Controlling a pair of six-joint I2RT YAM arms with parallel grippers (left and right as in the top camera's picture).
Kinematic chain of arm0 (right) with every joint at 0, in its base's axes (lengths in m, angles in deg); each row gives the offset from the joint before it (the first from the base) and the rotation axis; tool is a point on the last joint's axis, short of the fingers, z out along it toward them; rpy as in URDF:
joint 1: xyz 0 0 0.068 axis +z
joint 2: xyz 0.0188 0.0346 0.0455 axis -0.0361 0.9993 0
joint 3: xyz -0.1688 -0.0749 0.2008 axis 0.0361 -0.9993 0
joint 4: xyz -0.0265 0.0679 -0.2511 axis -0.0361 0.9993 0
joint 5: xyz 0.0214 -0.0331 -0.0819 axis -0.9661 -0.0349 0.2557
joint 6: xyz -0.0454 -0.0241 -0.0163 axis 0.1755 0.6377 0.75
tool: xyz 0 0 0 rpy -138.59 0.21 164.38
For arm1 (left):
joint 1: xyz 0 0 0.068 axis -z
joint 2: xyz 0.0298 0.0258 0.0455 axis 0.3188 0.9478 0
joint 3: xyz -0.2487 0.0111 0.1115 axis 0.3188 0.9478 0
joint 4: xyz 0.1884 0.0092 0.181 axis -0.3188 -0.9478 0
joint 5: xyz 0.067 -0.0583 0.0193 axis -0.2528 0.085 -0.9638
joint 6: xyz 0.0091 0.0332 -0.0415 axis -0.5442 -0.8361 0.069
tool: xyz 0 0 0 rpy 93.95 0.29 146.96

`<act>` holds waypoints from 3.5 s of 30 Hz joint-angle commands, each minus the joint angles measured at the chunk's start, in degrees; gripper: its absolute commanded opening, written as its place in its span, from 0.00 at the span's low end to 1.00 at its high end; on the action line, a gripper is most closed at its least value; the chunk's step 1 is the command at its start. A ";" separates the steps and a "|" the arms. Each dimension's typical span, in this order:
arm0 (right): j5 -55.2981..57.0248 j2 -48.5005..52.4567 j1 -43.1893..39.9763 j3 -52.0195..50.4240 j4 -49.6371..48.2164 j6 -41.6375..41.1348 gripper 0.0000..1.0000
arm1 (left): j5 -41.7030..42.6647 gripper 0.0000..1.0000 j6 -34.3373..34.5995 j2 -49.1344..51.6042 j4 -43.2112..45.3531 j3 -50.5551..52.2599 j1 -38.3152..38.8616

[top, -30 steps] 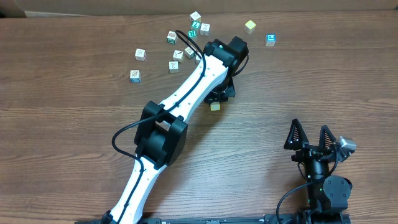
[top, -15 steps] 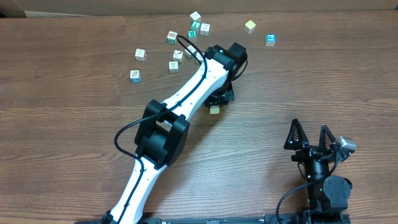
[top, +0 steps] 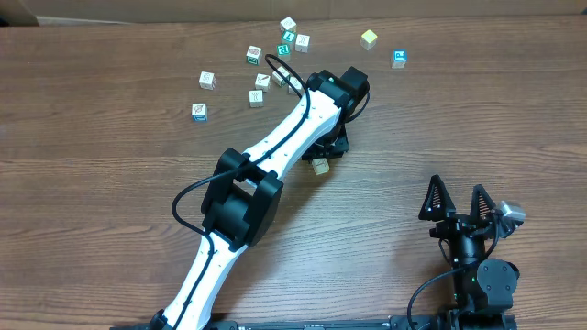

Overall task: Form a horizontal line
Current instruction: 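Lower the '5' block onto the table with the left gripper, then open the left gripper and release the '5' block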

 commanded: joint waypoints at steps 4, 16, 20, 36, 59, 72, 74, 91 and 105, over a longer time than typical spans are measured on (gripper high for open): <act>0.35 -0.35 -0.33 -0.59 -0.31 0.42 1.00 | 1.51 0.35 0.52 -0.52 -0.42 0.26 0.48; 0.35 -0.35 -0.33 -0.59 -0.31 0.39 1.00 | 1.49 0.38 0.55 -0.52 -1.66 0.26 0.48; 0.37 -0.35 -0.33 -0.59 -0.31 0.42 1.00 | 1.49 0.40 0.57 -0.52 -1.53 0.26 0.48; 0.35 -0.35 -0.33 -0.59 -0.31 0.39 1.00 | 1.49 0.36 0.46 -0.52 -1.42 0.26 0.50; 0.35 -0.35 -0.33 -0.59 -0.31 0.42 1.00 | -0.46 0.29 0.57 -0.52 -1.73 0.26 3.13; 0.37 -0.35 -0.33 -0.59 -0.33 0.42 1.00 | -3.69 0.24 0.57 -0.52 1.03 0.26 2.80; 0.35 -0.35 -0.33 -0.59 -0.31 0.42 1.00 | -3.67 0.24 0.57 -0.52 1.57 0.26 2.60; 0.35 -0.35 -0.33 -0.59 -0.31 0.42 1.00 | -3.45 0.25 -0.33 -0.52 6.27 0.26 0.52; 0.35 -0.35 -0.33 -0.59 -0.31 0.42 1.00 | -1.53 0.29 -0.02 -0.52 7.13 0.26 0.61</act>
